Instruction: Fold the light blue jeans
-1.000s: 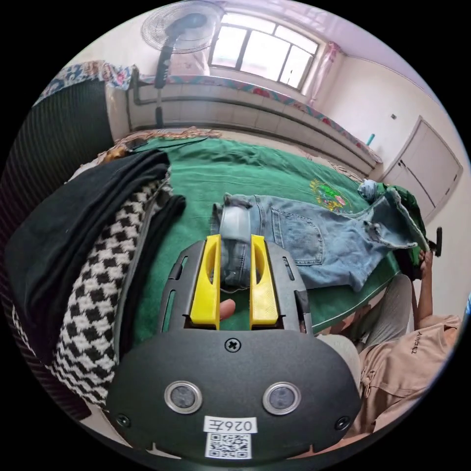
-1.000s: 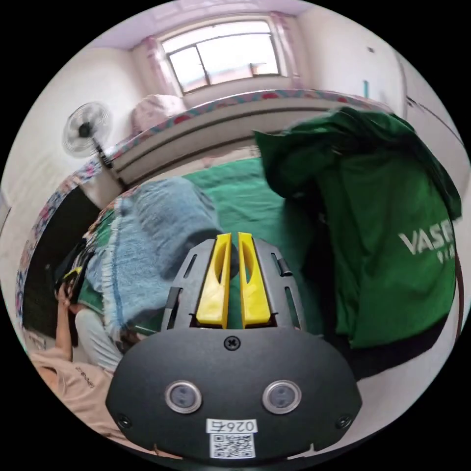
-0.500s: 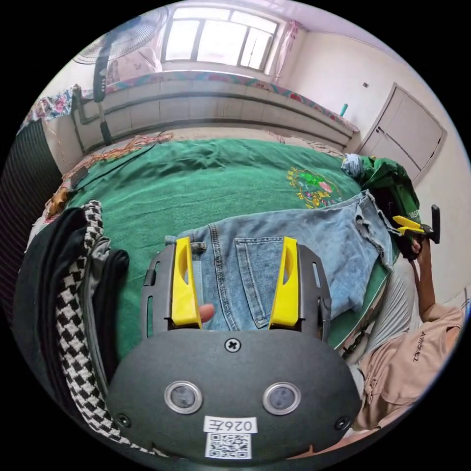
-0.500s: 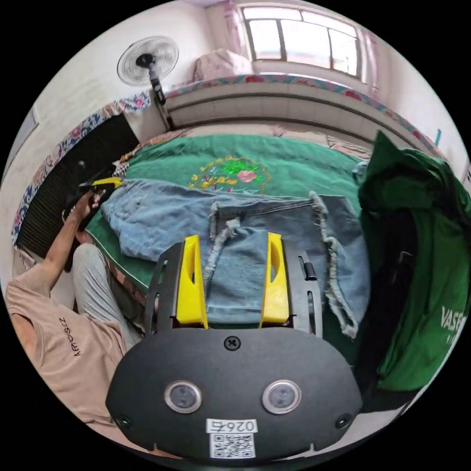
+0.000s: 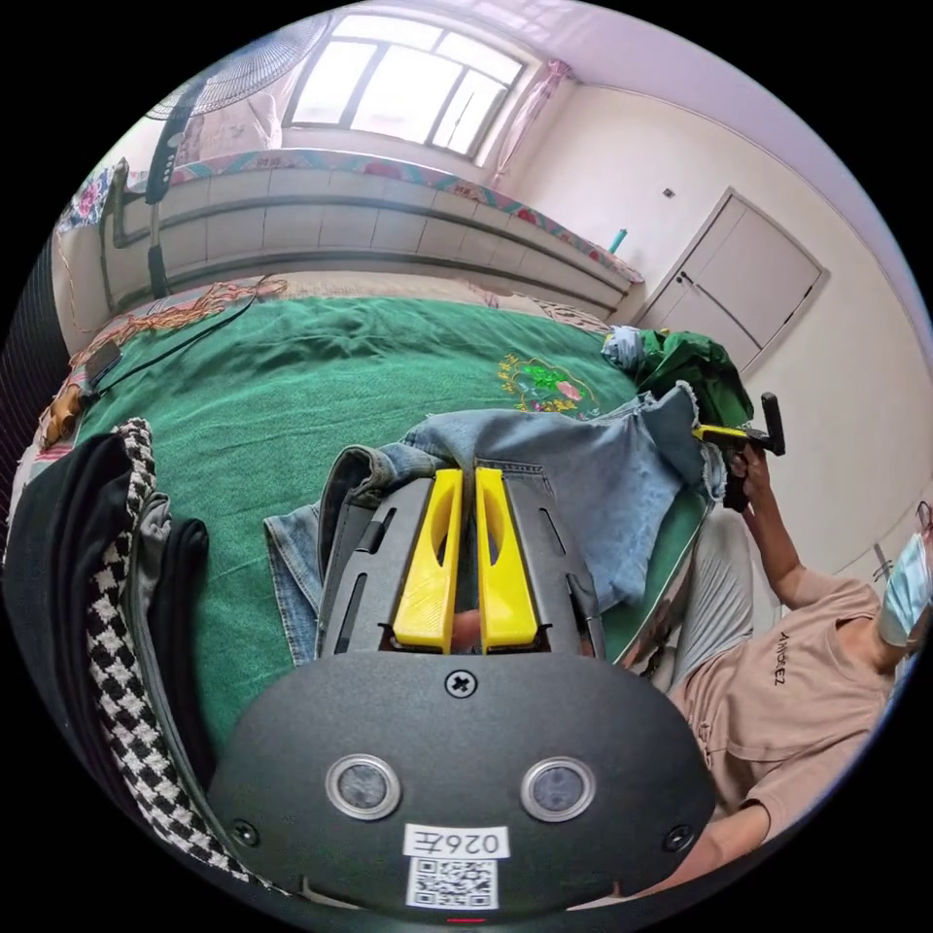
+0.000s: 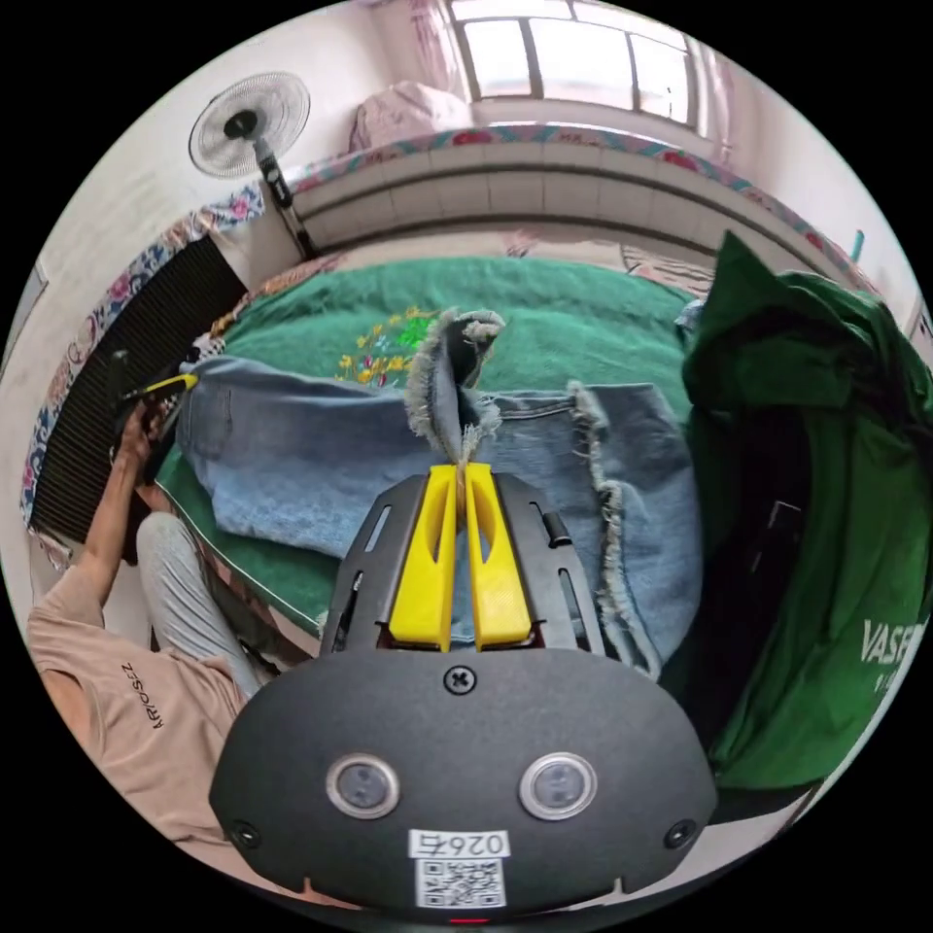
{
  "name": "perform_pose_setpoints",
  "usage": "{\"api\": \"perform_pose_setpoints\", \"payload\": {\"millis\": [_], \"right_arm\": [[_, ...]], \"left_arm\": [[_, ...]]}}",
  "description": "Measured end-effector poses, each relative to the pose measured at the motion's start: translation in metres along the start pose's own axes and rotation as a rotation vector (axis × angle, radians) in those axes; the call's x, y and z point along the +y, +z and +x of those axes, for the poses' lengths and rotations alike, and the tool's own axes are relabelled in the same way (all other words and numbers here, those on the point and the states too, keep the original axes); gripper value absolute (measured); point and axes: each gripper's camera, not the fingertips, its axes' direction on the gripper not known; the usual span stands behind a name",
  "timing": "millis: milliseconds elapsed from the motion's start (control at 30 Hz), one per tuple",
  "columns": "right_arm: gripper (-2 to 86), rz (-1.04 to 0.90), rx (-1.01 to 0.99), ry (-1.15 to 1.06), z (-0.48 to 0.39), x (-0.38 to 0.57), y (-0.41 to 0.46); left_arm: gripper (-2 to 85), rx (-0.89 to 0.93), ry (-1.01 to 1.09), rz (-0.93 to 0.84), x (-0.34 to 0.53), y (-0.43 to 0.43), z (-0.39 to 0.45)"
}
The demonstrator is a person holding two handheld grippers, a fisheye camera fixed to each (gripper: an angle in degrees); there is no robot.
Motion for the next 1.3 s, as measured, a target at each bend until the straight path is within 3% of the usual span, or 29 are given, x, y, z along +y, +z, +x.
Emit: {"api": "perform_pose_setpoints", "payload": {"millis": [333,567,700,733,800,867,933,1000,1100,1200,1300], "right_arm": [[-1.5,0.368,0.09,0.178,0.043,0.156,-0.114],[-1.2,0.641,0.008,0.427,0.1,0.31,-0.15],[1.2,0.562,0.189,0.698,0.133,0.372,-0.139],[1.9,0.548,0.225,0.725,0.135,0.377,-0.138],[4.2,0.521,0.371,0.805,0.135,0.382,-0.139],[5.6,0.544,0.44,0.789,0.123,0.369,-0.145],[5.9,0.571,0.491,0.699,0.103,0.336,-0.148],[5.3,0.54,0.479,0.477,0.072,0.262,-0.138],[4.9,0.37,0.378,0.192,0.038,0.15,-0.094],[5.4,0.188,0.247,0.04,0.024,0.053,-0.029],[8.4,0.029,0.13,0.01,0.031,-0.016,0.031]], "left_arm": [[0.7,0.011,0.14,0.084,0.047,-0.023,0.01],[0.8,0.238,0.281,0.169,0.143,-0.074,-0.001],[1.2,0.148,0.083,0.101,0.199,-0.097,-0.039],[1.2,0.126,0.05,0.132,0.207,-0.106,-0.044],[5.0,0.081,-0.05,0.361,0.241,-0.158,-0.057],[9.3,0.069,-0.088,0.545,0.259,-0.195,-0.059],[12.2,-0.022,-0.106,0.581,0.251,-0.213,-0.051],[13.5,-0.197,-0.071,0.483,0.205,-0.206,-0.032],[12.8,-0.238,-0.004,0.272,0.12,-0.159,-0.024],[4.9,-0.324,-0.07,0.135,0.049,-0.112,-0.043],[4.2,-0.414,-0.149,0.129,0.007,-0.093,-0.067]]}}
